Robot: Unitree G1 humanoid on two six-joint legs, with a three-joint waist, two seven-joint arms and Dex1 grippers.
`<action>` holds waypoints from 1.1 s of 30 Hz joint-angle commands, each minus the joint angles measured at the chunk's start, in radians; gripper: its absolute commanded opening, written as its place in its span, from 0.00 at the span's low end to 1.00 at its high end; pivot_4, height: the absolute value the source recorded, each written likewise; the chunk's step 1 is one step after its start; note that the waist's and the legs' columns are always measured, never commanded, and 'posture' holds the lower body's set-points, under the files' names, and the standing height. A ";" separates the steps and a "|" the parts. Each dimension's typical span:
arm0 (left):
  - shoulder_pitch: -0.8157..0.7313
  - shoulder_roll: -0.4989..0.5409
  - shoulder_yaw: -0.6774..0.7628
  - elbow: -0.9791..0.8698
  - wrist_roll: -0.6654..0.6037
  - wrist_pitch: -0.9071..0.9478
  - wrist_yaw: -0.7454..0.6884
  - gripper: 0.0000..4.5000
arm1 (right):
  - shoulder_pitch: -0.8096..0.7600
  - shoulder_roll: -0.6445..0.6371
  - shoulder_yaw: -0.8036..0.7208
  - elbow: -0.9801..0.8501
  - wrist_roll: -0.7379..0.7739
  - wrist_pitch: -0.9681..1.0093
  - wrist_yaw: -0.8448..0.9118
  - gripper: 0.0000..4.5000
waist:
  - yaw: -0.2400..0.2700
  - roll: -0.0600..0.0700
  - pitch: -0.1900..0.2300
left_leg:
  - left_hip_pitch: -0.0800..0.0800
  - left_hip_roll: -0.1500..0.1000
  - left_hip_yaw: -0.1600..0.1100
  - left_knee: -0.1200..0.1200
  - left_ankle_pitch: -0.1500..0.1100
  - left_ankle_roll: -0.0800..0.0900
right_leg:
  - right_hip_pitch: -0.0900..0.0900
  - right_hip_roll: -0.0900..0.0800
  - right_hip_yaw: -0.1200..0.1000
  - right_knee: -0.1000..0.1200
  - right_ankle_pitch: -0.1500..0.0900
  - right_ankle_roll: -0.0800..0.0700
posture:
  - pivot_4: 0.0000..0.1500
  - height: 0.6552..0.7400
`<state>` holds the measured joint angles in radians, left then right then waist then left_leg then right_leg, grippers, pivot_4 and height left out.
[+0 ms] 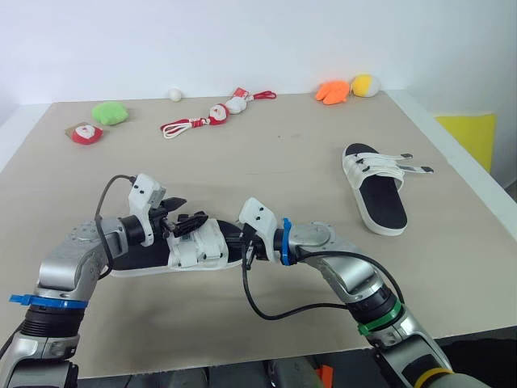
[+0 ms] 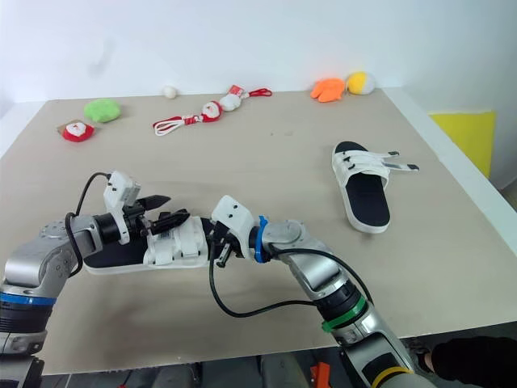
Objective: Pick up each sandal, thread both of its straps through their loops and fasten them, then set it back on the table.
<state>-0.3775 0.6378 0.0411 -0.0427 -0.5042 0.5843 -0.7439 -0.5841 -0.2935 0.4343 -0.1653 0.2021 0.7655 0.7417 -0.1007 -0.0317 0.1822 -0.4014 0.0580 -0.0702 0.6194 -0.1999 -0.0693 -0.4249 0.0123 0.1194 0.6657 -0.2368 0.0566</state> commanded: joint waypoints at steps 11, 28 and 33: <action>-0.038 0.090 0.044 0.139 0.231 -0.423 -0.059 1.00 | 0.012 0.016 -0.008 0.001 0.020 -0.002 0.010 0.00 | -0.001 0.000 0.000 | 0.000 0.000 0.000 -0.001 0.000 0.000 | -0.001 0.000 0.000 0.000 0.000 0.000 | 1.00 1.00; 0.041 0.363 -0.011 0.493 0.609 -1.875 -0.122 1.00 | -0.069 -0.155 -0.440 -0.088 0.481 0.157 0.238 0.98 | 0.014 0.001 0.001 | -0.007 -0.001 0.001 -0.002 -0.001 -0.001 | -0.007 -0.003 0.000 -0.001 -0.003 -0.003 | 1.00 1.00; -0.001 0.340 -0.107 0.508 0.610 -1.899 -0.089 1.00 | -0.086 -0.200 -0.433 -0.099 0.498 0.116 0.272 0.98 | 0.016 0.001 0.001 | -0.007 -0.001 0.001 -0.002 -0.001 -0.001 | -0.007 -0.002 0.000 -0.001 -0.002 -0.002 | 1.00 1.00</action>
<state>-0.3579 0.9863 -0.0470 0.4695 0.1111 -1.3072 -0.8573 -0.6405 -0.4843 0.0121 -0.2240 0.6758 0.9079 0.9991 -0.0843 -0.0305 0.1830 -0.4080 0.0573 -0.0687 0.6173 -0.2008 -0.0706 -0.4314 0.0100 0.1197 0.6648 -0.2391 0.0545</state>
